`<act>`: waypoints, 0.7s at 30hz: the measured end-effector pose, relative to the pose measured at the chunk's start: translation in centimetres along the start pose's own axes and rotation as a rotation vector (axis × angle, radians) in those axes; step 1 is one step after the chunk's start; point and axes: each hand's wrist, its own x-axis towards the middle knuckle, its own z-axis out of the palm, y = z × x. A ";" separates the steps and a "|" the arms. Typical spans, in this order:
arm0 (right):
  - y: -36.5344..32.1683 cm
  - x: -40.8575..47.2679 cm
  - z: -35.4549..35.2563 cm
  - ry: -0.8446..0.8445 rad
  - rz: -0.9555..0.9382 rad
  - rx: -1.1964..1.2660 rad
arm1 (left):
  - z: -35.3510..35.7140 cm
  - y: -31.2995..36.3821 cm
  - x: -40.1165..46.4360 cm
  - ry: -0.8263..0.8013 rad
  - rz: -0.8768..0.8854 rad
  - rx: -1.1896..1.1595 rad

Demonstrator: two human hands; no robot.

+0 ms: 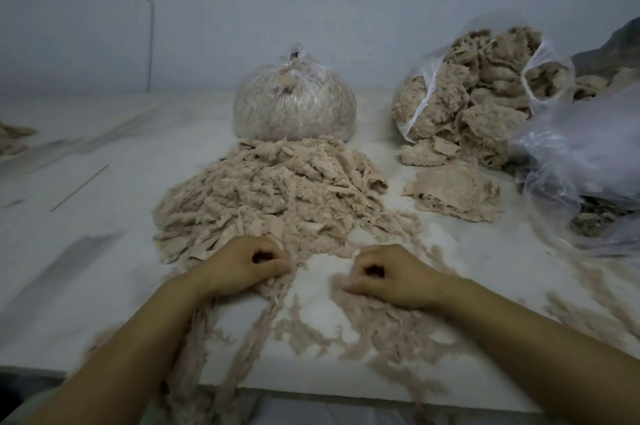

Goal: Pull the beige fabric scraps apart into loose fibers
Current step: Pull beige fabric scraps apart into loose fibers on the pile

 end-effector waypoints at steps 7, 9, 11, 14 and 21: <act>-0.2 3.5 -1.4 0.204 0.136 -0.032 | 1.0 0.3 2.0 0.254 0.076 0.048; -0.8 5.9 0.4 0.245 0.137 -0.057 | 1.5 1.1 3.0 0.305 0.109 0.063; -1.2 7.3 1.6 0.295 0.140 -0.136 | 2.0 1.5 3.7 0.306 0.113 0.073; -0.2 6.3 2.0 0.352 0.122 -0.051 | 2.2 0.6 3.9 0.211 0.048 0.210; 1.5 3.8 0.5 0.469 0.165 0.035 | 2.7 0.4 5.1 0.230 0.004 0.210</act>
